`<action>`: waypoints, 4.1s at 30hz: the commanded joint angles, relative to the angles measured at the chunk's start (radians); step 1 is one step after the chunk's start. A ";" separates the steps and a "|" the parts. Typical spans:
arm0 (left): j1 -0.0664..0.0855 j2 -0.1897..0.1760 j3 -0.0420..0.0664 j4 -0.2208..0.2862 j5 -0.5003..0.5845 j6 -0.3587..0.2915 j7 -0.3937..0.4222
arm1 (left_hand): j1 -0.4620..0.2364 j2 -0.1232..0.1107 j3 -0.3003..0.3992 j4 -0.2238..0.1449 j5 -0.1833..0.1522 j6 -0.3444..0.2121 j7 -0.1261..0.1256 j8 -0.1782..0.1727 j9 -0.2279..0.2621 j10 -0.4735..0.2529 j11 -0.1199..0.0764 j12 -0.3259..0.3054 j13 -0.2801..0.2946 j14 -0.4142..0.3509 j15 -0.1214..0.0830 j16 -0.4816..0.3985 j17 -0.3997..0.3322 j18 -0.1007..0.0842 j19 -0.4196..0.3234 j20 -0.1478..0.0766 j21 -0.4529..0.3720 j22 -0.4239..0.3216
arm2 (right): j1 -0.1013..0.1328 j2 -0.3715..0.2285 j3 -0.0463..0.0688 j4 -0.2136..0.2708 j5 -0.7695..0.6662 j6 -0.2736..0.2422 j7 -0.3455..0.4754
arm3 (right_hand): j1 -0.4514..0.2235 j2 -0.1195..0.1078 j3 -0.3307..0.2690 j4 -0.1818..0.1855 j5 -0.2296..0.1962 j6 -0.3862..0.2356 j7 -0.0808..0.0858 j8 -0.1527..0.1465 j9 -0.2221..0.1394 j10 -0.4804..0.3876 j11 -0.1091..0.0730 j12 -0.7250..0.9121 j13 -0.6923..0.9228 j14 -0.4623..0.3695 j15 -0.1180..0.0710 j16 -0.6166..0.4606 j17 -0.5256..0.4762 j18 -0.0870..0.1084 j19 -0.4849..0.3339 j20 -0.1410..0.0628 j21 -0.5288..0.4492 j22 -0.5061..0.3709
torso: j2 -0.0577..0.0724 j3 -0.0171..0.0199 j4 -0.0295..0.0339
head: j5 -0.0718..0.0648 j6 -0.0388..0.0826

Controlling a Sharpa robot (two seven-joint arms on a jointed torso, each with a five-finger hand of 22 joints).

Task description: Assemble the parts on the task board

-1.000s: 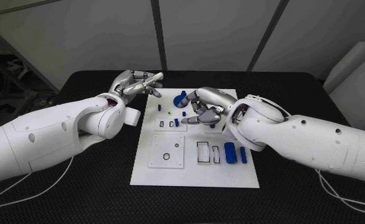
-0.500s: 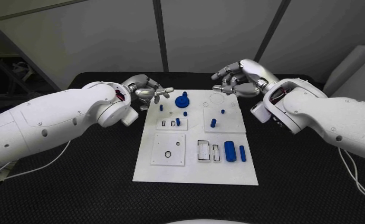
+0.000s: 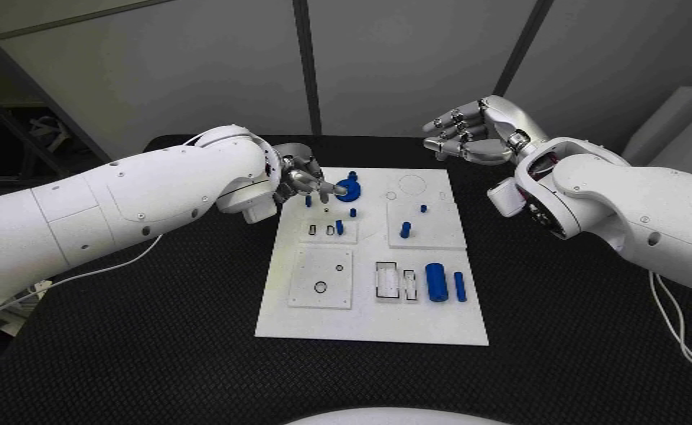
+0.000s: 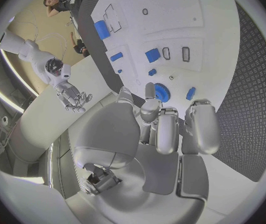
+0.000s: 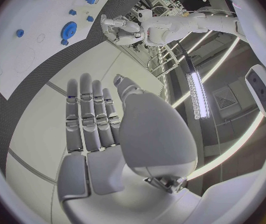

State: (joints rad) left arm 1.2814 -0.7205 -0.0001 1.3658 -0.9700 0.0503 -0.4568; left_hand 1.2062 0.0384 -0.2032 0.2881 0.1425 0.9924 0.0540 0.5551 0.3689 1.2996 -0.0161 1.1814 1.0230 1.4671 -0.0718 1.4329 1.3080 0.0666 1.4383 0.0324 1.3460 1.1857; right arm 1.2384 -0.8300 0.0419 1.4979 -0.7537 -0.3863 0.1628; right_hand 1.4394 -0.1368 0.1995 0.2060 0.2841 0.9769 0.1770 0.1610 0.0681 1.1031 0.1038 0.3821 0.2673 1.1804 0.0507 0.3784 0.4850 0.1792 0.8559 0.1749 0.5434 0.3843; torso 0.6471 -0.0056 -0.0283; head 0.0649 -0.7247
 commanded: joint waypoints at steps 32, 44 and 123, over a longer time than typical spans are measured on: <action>0.029 0.139 -0.081 -0.115 -0.105 0.207 -0.062 | -0.032 0.004 -0.022 0.001 -0.014 -0.020 -0.001 0.021 0.031 -0.003 -0.002 0.004 -0.002 0.051 -0.007 0.000 0.049 0.005 0.002 -0.003 0.008 0.011 | 0.002 0.017 0.001 -0.019 0.017 -0.007 -0.001 | -0.007 -0.012 0.011 -0.011 0.029 0.011 0.014 -0.034 0.000 0.023 0.016 -0.098 -0.125 0.033 0.022 -0.194 -0.083 0.004 0.035 0.020 -0.136 -0.090 | 0.003 0.0000 -0.0005 | 0.001 -0.016; 0.029 0.144 -0.083 -0.117 -0.105 0.217 -0.062 | -0.027 0.011 -0.021 -0.002 -0.007 -0.023 -0.002 0.025 0.038 -0.005 -0.002 0.003 -0.001 0.051 -0.007 0.000 0.049 0.005 0.001 -0.002 0.009 0.012 | 0.002 0.018 0.001 -0.021 0.017 -0.009 -0.005 | -0.009 -0.013 0.011 -0.011 0.034 0.010 0.015 -0.035 0.000 0.022 0.017 -0.101 -0.129 0.034 0.023 -0.200 -0.085 0.003 0.036 0.021 -0.142 -0.094 | 0.005 0.0004 0.0014 | -0.001 -0.017; 0.019 -0.015 -0.086 0.057 0.125 -0.105 -0.040 | -0.111 -0.232 1.060 -0.314 0.293 -0.045 -0.003 0.053 0.191 -0.003 -0.011 -0.096 -0.077 0.052 -0.016 -0.004 0.058 0.008 -0.014 -0.009 0.003 0.047 | 0.001 0.026 0.000 -0.045 0.013 0.009 -0.018 | -0.005 -0.016 0.030 -0.024 0.117 0.007 0.018 -0.041 0.000 0.028 0.019 -0.114 -0.161 0.049 0.025 -0.241 -0.097 0.003 0.054 0.021 -0.177 -0.116 | 0.002 0.0015 0.0089 | 0.004 -0.036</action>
State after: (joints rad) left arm 1.3000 -0.7342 -0.0862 1.4173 -0.8412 0.0114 -0.5000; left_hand 1.1032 -0.1907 0.6529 0.1750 0.4301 0.9474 0.0568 0.6044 0.5587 1.2893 -0.0268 1.0825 0.9449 1.4651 -0.0805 1.4328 1.3075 0.0670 1.4219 0.0267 1.3420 1.2310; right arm 1.2380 -0.8035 0.0413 1.4524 -0.7399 -0.3827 0.1421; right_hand 1.4356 -0.1405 0.2230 0.1820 0.3971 0.9838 0.1913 0.1238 0.0685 1.1239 0.1215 0.2732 0.1074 1.2257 0.0750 0.1410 0.3894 0.1789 0.9047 0.1947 0.3700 0.2699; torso 0.6505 -0.0048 -0.0220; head 0.0699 -0.7594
